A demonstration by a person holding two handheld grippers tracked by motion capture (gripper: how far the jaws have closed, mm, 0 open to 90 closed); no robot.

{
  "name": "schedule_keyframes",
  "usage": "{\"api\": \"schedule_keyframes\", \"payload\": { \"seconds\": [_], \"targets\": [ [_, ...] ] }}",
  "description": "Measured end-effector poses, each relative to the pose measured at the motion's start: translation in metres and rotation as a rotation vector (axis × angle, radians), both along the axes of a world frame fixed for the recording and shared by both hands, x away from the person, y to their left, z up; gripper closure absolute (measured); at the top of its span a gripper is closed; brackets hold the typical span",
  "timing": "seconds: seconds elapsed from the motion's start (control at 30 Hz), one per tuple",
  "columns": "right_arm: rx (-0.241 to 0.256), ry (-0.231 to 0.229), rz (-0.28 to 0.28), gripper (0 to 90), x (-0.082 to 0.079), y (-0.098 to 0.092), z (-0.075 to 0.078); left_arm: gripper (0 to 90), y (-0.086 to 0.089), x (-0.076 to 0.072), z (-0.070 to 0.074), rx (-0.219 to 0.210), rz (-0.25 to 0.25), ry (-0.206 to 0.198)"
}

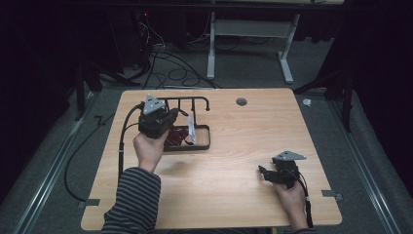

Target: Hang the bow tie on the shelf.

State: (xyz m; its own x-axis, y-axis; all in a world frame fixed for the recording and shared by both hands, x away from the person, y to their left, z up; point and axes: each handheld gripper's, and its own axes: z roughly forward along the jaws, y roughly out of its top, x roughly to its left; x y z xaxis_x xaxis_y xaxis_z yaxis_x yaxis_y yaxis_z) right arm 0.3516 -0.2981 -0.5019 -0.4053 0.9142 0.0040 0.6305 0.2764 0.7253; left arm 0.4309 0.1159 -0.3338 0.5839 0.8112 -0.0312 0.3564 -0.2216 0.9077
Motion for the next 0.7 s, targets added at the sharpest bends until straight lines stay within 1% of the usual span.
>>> {"api": "schedule_keyframes", "payload": {
  "seconds": [0.17, 0.37, 0.7],
  "targets": [
    [-0.001, 0.001, 0.001, 33.4, 0.0, 0.0, 0.0, 89.6, -0.002, 0.004, 0.002, 0.002, 0.004, -0.001],
    [-0.001, 0.003, -0.001, 33.4, 0.0, 0.001, 0.0, 89.6, -0.002, 0.01, -0.001, 0.01, 0.016, 0.004],
    [-0.006, 0.0, 0.0, 33.4, 0.0, 0.001, 0.0, 89.6, -0.002, 0.017, -0.001, 0.003, 0.038, -0.001]
  ]
}}
